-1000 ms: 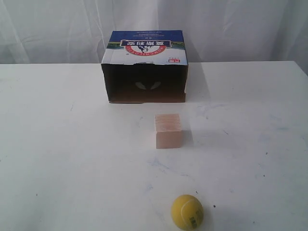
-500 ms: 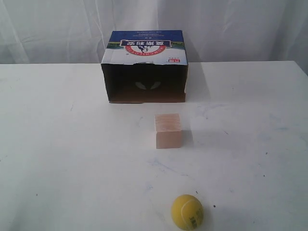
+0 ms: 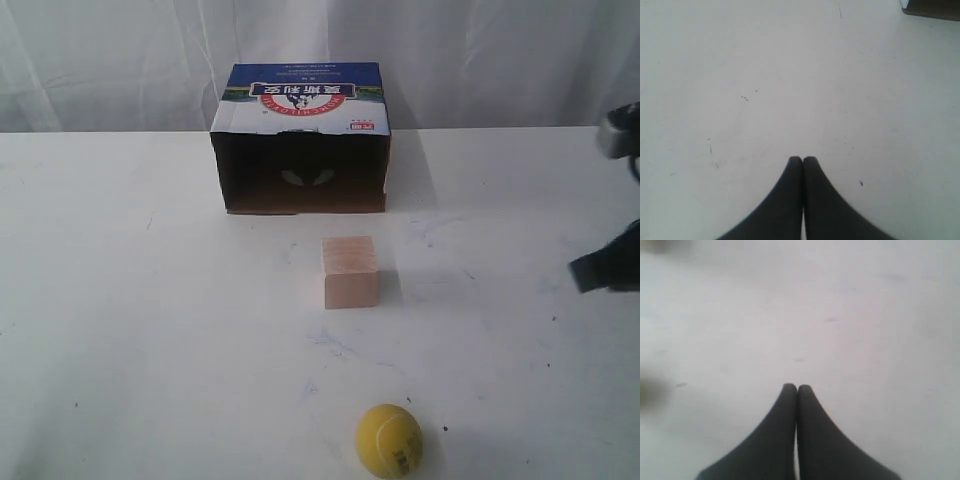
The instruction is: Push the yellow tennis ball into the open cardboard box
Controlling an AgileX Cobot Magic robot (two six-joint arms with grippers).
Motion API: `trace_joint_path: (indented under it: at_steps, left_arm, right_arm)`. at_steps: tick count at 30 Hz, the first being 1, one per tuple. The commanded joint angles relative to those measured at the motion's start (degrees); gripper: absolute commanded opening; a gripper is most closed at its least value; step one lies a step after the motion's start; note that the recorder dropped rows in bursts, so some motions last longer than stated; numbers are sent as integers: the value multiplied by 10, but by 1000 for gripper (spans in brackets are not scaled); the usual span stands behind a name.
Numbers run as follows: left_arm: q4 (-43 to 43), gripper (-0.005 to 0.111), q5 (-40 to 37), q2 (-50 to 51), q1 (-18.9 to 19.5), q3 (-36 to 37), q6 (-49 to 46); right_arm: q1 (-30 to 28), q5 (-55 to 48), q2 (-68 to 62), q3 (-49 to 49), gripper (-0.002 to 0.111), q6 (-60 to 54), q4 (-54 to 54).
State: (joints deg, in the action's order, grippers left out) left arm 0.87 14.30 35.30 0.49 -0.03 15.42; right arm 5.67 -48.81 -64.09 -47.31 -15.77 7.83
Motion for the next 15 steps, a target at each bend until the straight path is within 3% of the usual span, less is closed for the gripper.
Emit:
trace_joint_path:
  at_steps: [1,9,12,15]
  left_arm:
    - [2,0,13,-4,0,-1,-4]
    - [2,0,-35,-74,0,-14,1]
    - [2,0,-114,-91,0,-14,22]
    - [2,0,-105,-123,0,-14,22]
  right_arm:
    - [59,-14,10,51,0,-96,142]
    - [123,75,5,173,0,-129,150]
    - [135,105,5,205,0,-242,221]
    - [143,124,5,225,0,-381,290]
